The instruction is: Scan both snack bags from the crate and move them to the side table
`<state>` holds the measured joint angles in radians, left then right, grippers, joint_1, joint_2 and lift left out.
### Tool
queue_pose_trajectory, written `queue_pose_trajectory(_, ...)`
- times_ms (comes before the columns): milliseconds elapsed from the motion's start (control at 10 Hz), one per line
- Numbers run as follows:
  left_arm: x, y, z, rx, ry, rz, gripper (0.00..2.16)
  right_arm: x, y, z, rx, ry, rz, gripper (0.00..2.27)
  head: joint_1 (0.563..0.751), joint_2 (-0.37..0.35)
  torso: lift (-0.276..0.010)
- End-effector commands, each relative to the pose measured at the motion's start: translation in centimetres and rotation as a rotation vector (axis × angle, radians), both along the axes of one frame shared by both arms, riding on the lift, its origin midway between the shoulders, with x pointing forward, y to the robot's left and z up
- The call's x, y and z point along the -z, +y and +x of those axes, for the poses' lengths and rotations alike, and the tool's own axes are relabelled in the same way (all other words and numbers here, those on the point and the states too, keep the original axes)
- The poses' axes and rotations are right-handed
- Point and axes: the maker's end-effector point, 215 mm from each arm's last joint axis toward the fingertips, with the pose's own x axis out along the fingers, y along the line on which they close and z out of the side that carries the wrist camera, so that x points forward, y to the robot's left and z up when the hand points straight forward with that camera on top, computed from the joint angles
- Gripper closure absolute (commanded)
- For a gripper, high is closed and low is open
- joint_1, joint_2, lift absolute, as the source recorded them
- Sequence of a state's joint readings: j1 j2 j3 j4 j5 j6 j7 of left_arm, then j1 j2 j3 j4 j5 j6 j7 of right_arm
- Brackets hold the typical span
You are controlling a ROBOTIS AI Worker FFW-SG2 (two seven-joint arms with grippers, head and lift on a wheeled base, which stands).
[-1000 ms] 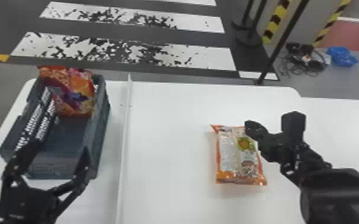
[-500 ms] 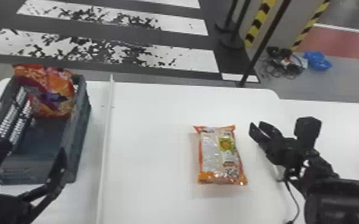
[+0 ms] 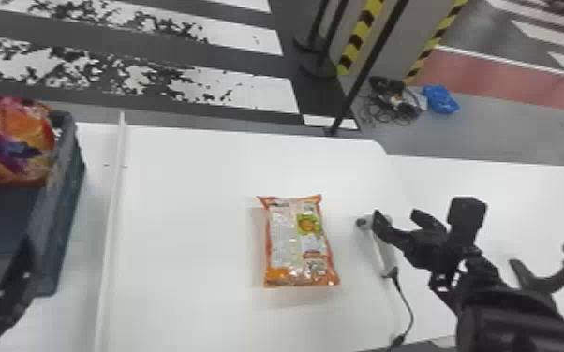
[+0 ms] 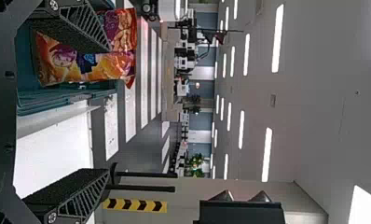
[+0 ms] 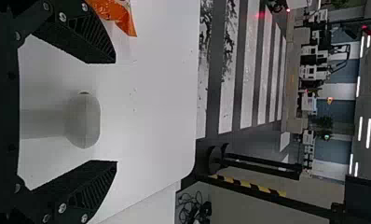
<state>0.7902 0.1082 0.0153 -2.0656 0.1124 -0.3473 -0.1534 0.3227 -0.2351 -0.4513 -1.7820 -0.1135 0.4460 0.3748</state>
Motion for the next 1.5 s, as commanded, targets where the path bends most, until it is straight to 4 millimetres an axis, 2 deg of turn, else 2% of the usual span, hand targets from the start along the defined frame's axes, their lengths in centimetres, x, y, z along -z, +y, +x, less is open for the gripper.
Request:
queue_pose_trajectory(0,0.2,0.0,0.0,0.001,0.004,0.001,0.08,1.1,-1.7,-1.3,0.018,0.057,-0.003,0.13,0.695,-0.35,-0.075)
queue_pose_trajectory(200,0.5,0.2,0.0,-0.001,0.008,0.001,0.08,3.3,-2.4,-2.6,0.004,0.154,0.019,0.13,0.695,-0.35,-0.075)
queue_pose_trajectory(500,0.9,0.3,-0.1,-0.004,0.01,0.0,0.08,5.4,-1.8,-3.7,-0.032,0.243,0.055,0.14,0.695,-0.35,-0.075)
queue_pose_trajectory(800,0.9,0.4,-0.1,-0.007,0.004,-0.005,0.08,7.1,-1.1,-3.1,-0.073,0.326,0.051,0.14,0.695,-0.35,-0.075)
queue_pose_trajectory(1100,0.9,0.8,0.0,-0.014,0.004,-0.004,0.08,8.2,-1.4,-1.8,-0.074,0.357,0.044,0.21,0.695,-0.35,-0.075)
queue_pose_trajectory(1200,0.9,0.9,0.0,-0.015,0.004,-0.003,0.08,8.4,-1.4,-1.5,-0.083,0.373,0.041,0.34,0.695,-0.35,-0.075)
queue_pose_trajectory(1300,0.9,1.0,0.0,-0.016,0.004,-0.004,0.08,8.9,-1.3,-1.7,-0.096,0.397,0.044,0.62,0.695,-0.35,-0.075)
queue_pose_trajectory(1400,0.9,1.0,0.0,-0.017,0.004,-0.005,0.08,8.9,-1.2,-1.7,-0.101,0.399,0.045,1.18,0.695,-0.35,-0.075)
